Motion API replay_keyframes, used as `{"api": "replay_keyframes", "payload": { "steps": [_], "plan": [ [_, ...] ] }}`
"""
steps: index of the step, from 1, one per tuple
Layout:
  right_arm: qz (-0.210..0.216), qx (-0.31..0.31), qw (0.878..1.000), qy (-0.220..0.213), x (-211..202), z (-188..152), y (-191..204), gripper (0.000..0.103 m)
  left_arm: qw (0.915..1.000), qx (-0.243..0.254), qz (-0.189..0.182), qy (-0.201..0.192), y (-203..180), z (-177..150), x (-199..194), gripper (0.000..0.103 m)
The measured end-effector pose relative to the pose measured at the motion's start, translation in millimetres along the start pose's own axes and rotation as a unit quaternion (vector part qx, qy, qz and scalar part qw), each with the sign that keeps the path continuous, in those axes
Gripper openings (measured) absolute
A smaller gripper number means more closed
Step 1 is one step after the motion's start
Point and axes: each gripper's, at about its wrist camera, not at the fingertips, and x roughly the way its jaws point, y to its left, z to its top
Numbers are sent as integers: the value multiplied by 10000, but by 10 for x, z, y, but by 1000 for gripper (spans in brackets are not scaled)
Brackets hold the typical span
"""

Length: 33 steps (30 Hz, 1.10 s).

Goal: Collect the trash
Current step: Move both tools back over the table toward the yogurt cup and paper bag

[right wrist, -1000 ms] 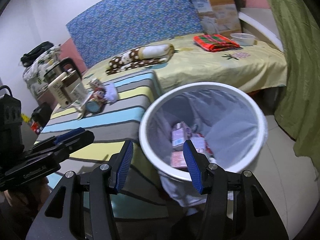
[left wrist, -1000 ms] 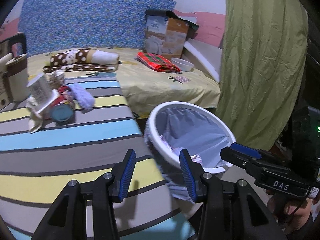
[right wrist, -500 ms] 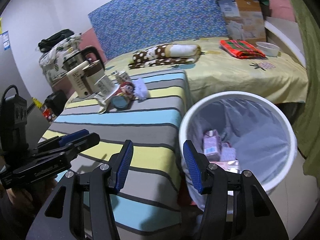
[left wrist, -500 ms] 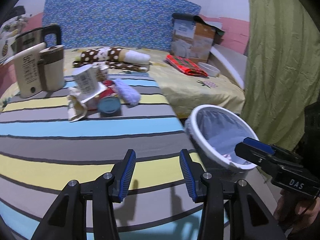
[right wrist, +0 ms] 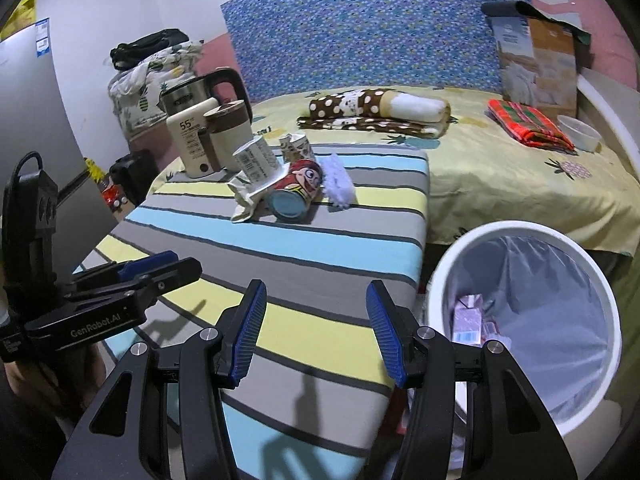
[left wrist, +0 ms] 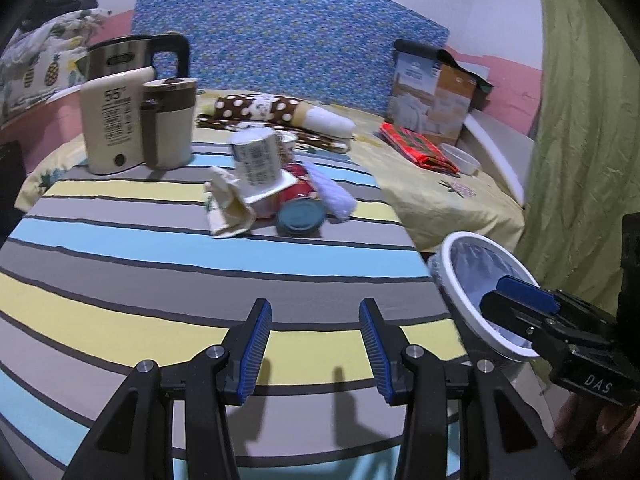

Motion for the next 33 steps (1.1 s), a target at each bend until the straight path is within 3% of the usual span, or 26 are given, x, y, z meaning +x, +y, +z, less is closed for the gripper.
{"api": "replay_keyframes", "payload": {
  "steps": [21, 33],
  "plan": [
    [161, -467, 9988, -20, 270, 351, 240, 54, 9974, -412, 544, -245, 608, 376, 122, 45],
    [191, -590, 9981, 4, 441, 499, 286, 54, 9962, -769, 341, -221, 792, 618, 468, 45]
  ]
}}
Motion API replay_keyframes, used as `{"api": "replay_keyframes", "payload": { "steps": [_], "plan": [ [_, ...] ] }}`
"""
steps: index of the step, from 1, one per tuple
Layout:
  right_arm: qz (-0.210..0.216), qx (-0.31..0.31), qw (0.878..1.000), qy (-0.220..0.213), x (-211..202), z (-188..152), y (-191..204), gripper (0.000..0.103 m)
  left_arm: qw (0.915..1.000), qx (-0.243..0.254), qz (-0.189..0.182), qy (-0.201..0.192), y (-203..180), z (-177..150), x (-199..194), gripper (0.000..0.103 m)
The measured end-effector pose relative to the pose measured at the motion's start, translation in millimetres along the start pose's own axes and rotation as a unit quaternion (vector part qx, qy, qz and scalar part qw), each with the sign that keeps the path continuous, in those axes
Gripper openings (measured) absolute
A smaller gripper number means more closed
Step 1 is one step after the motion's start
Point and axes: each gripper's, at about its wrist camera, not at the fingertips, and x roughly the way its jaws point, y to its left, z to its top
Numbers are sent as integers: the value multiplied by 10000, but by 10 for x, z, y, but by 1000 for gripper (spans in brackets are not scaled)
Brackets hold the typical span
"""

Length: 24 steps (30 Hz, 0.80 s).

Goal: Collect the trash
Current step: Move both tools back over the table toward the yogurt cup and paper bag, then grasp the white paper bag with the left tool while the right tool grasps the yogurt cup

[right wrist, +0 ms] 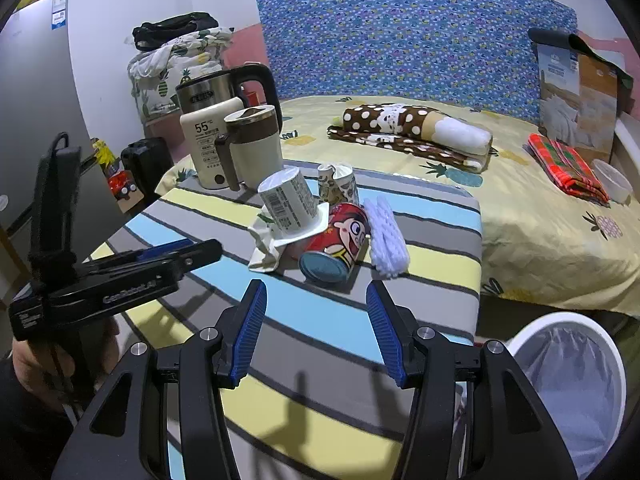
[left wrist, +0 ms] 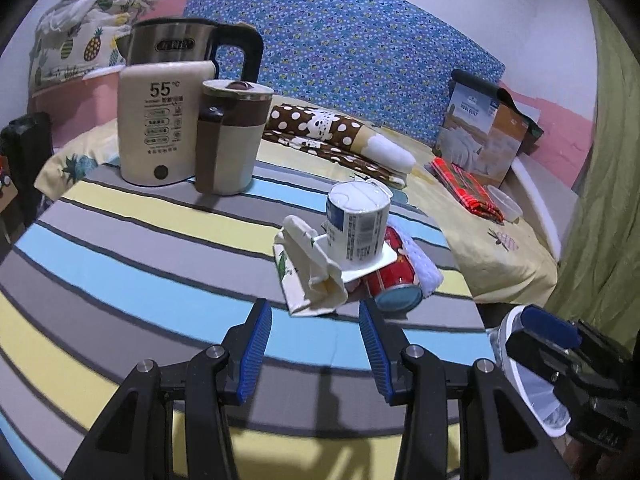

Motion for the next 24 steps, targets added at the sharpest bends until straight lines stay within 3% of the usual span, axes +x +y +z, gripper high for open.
{"api": "replay_keyframes", "payload": {
  "steps": [10, 17, 18, 20, 22, 24],
  "plan": [
    [1, 61, 10000, 48, 114, 36, -87, 54, 9991, -390, -97, 120, 80, 148, 404, 45],
    [12, 45, 10000, 35, 161, 77, -107, 54, 9991, -391, -107, 124, 84, 214, 581, 45],
    [13, 45, 10000, 39, 162, 77, -108, 54, 9989, -418, -124, 153, 95, 217, 614, 44],
    [10, 57, 10000, 49, 178, 84, -109, 54, 9987, -421, -173, 233, 109, 221, 665, 27],
    [15, 53, 10000, 68, 200, 96, -103, 54, 9987, -374, -210, 264, 108, 213, 675, 16],
    [27, 27, 10000, 73, 216, 111, -93, 54, 9990, -305, -217, 249, 103, 205, 647, 11]
  ]
}}
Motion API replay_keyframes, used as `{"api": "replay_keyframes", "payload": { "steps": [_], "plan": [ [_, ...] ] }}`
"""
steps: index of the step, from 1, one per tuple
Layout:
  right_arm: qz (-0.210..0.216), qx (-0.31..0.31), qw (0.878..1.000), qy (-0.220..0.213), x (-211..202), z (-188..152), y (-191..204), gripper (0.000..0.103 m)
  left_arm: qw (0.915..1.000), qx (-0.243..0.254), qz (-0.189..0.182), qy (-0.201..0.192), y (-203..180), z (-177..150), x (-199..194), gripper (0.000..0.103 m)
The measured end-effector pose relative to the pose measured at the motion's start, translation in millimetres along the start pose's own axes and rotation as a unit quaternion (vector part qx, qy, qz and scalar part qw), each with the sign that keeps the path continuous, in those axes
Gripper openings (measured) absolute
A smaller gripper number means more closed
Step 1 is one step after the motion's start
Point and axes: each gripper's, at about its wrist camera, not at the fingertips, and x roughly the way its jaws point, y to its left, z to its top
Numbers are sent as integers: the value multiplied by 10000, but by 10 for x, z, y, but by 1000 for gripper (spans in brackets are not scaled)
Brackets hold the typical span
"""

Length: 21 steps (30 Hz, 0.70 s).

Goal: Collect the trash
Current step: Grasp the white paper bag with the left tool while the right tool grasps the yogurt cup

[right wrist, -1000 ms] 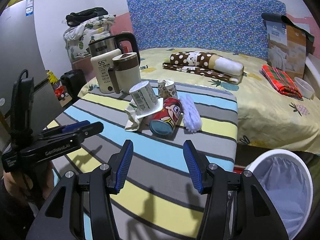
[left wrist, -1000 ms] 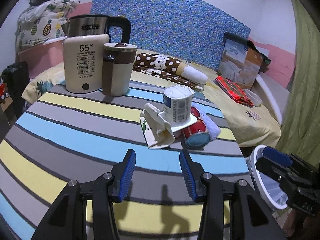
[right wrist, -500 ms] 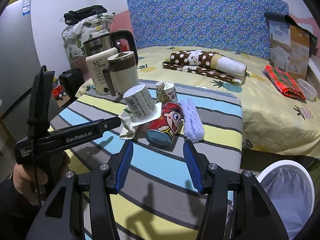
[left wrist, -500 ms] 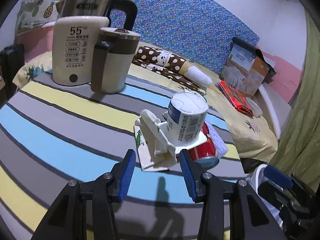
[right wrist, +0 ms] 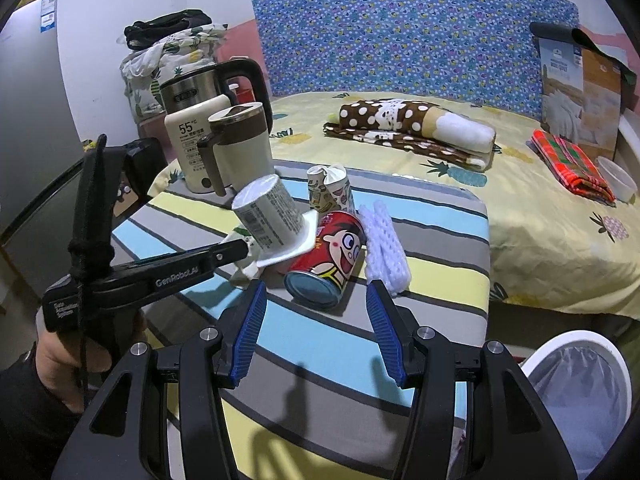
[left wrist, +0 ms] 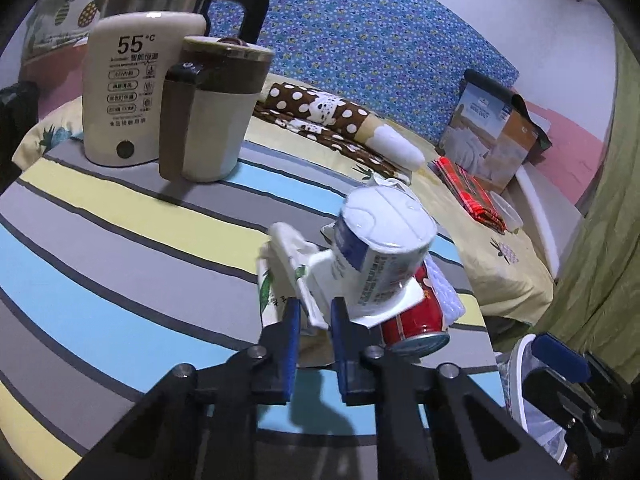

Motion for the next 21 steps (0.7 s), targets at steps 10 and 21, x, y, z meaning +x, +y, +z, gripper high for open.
{"api": "replay_keyframes", "payload": {
  "steps": [10, 21],
  "plan": [
    [181, -111, 9998, 8, 57, -7, 167, 54, 9983, 571, -85, 23, -6, -214, -369, 7],
    [132, -175, 9995, 213, 27, -237, 322, 56, 9979, 632, 106, -28, 175, -507, -803, 7]
  ]
}}
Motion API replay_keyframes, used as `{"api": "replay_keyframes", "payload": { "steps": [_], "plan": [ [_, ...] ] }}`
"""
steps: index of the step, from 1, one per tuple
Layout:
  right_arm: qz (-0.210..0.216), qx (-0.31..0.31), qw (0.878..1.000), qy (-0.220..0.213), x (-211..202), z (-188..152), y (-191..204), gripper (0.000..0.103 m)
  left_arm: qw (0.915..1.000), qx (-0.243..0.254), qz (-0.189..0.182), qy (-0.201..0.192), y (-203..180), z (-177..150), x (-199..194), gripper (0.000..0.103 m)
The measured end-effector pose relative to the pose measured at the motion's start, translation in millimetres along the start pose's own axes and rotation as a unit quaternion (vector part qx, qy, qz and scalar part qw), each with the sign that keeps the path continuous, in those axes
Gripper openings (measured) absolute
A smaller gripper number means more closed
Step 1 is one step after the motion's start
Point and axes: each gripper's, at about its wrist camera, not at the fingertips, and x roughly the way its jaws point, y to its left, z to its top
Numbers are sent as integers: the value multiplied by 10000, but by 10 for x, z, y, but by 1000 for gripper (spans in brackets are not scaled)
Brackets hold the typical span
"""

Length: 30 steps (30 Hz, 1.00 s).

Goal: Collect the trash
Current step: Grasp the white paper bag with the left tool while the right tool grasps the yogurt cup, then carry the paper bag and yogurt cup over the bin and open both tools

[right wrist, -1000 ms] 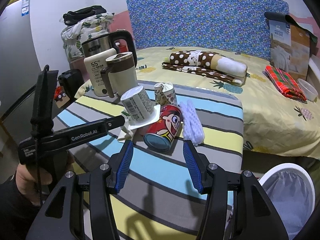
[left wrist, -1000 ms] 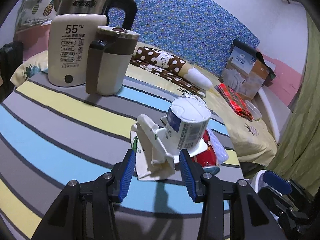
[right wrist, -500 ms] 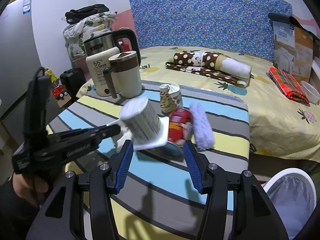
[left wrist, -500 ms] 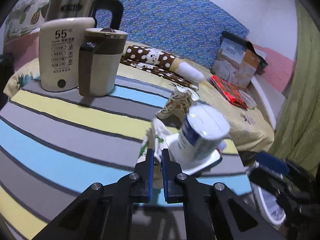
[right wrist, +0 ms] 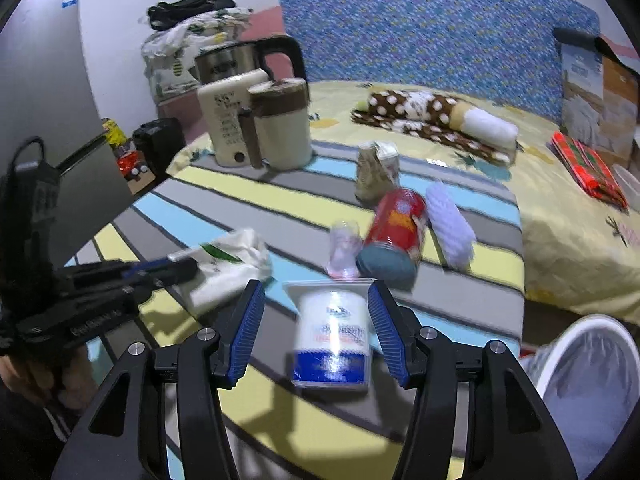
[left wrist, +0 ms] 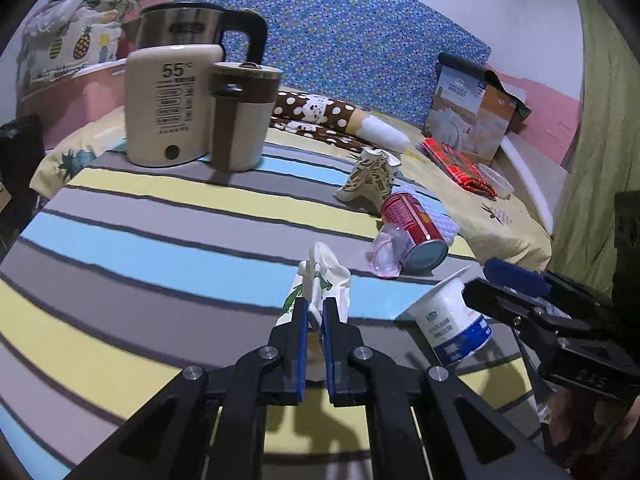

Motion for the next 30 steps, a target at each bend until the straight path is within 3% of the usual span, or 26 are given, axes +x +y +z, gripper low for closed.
{"api": "replay_keyframes", "payload": {
  "steps": [8, 15, 16, 20, 30],
  "plan": [
    [-299, 128, 9989, 346, 187, -112, -6, 56, 10000, -27, 27, -8, 32, -95, -61, 7],
    [-256, 300, 9977, 549, 256, -177, -42, 56, 9999, 109, 101, 12, -32, -137, -58, 7],
    [-215, 334, 9978, 537, 237, -180, -49, 50, 9998, 162, 106, 35, -52, -155, -52, 7],
    [-182, 358, 9982, 448, 162, -209, -57, 50, 9993, 318, 40, 201, -130, -195, 1, 10],
    [-154, 511, 9983, 216, -67, -269, -110, 49, 9978, 615, 186, 161, -284, -228, -21, 7]
  ]
}}
